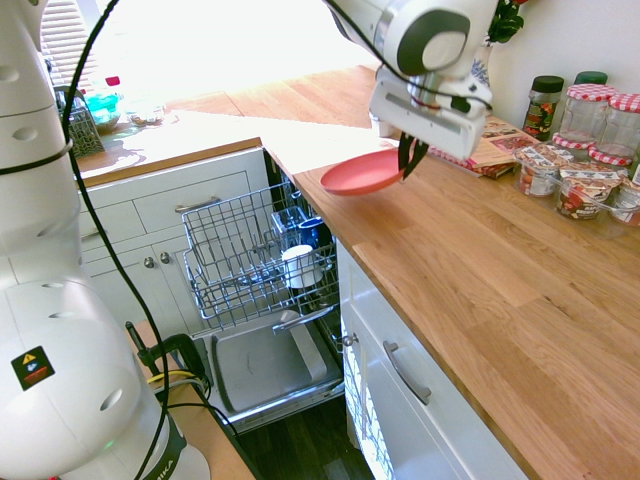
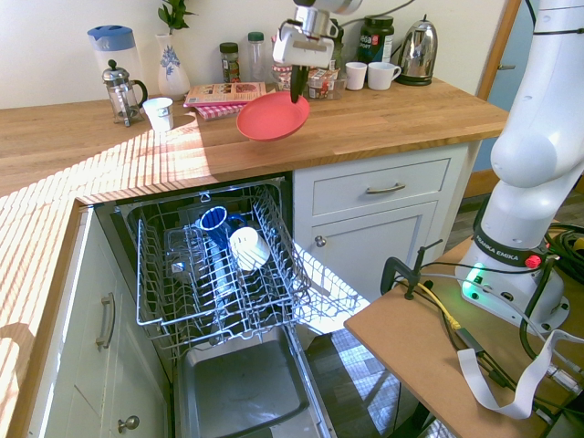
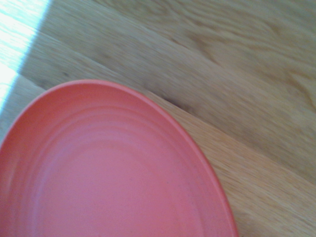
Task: Put the plate in the dishwasher
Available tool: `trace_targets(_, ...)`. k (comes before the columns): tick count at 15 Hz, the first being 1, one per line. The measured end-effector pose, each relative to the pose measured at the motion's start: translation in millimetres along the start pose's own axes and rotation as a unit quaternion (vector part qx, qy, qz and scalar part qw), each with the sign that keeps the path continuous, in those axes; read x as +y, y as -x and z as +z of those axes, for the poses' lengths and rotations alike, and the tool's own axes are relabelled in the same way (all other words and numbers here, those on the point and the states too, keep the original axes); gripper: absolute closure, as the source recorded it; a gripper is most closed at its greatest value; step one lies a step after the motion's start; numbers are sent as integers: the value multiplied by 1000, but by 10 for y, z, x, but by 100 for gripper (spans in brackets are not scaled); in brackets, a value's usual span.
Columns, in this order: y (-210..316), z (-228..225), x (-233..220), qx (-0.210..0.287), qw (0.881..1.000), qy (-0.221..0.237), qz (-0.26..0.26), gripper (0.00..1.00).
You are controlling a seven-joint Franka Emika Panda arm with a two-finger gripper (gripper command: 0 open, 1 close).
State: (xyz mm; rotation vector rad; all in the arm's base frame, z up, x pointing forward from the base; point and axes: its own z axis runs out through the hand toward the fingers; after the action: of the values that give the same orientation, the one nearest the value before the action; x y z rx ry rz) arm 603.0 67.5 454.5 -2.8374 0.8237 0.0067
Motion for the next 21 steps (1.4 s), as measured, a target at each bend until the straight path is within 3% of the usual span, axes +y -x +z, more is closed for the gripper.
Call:
trace_targets(2,478,-120,-662,33,997,49,-39,100)
trace_targets(5,1616,265,-1581,89,984,117,-102,100)
trace_targets(9,3304,1039,-2255,186,946,180,-195,100)
trace_targets(11,3814,1316,-2425,238,918,211,-239,100)
trace_targets(15,4082,1970,-2673,334,849,263,-314,100)
trace_targets(21,4448,3007,-2689,451,726,340,-392,100)
